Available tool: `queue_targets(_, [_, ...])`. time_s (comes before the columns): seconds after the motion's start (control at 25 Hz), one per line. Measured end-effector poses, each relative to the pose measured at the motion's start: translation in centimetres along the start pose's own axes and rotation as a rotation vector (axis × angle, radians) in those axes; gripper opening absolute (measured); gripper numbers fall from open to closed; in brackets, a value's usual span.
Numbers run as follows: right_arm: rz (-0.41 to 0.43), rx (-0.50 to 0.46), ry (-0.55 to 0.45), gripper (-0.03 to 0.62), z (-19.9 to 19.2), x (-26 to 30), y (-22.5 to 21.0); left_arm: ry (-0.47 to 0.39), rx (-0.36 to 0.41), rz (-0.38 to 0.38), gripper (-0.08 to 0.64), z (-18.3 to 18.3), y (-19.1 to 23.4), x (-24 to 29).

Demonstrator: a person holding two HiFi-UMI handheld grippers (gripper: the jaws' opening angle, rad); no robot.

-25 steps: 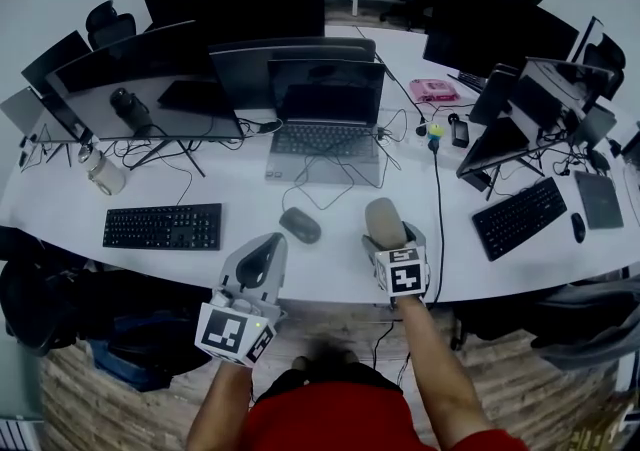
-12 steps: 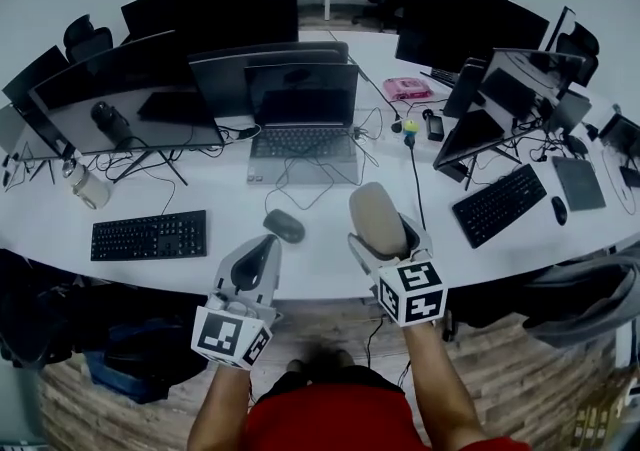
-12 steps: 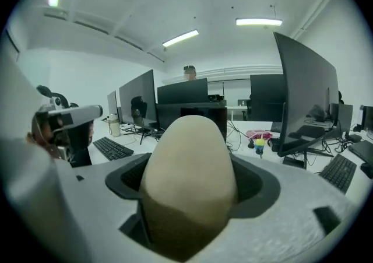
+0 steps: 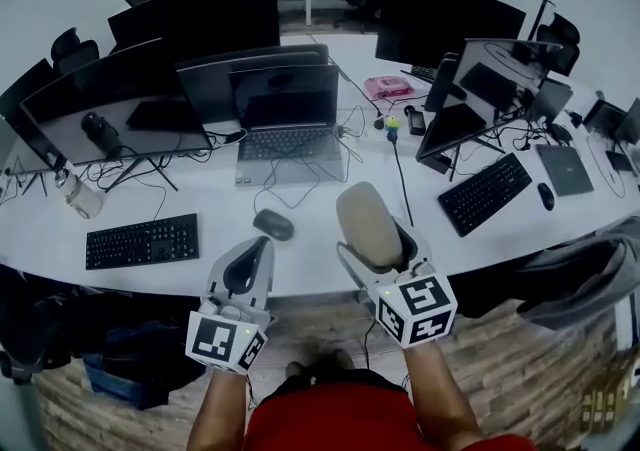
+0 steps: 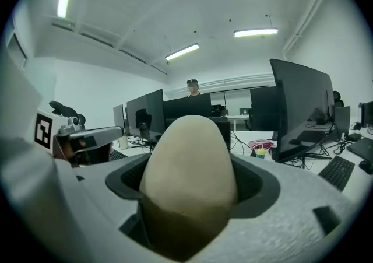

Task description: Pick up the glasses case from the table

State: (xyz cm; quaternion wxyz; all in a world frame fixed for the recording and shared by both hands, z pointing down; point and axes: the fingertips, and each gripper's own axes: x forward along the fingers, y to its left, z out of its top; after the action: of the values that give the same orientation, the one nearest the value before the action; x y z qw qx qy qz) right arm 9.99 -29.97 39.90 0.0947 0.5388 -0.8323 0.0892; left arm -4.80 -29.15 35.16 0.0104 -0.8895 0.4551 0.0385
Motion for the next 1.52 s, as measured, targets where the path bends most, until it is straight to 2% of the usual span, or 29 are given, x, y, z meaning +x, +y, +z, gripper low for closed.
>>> queue_targets(0.44, [-0.008, 0.005, -0.022, 0.396, 0.4, -1.7, 0.6, -0.005, 0.001, -0.019, 0.011, 0.0, -1.2, -0.5])
queue_targets(1.52, [-0.025, -0.019, -0.039, 0.393, 0.8, -1.8, 0.8, -0.031, 0.01, -0.036, 0.011, 1.2, -1.8, -0.4])
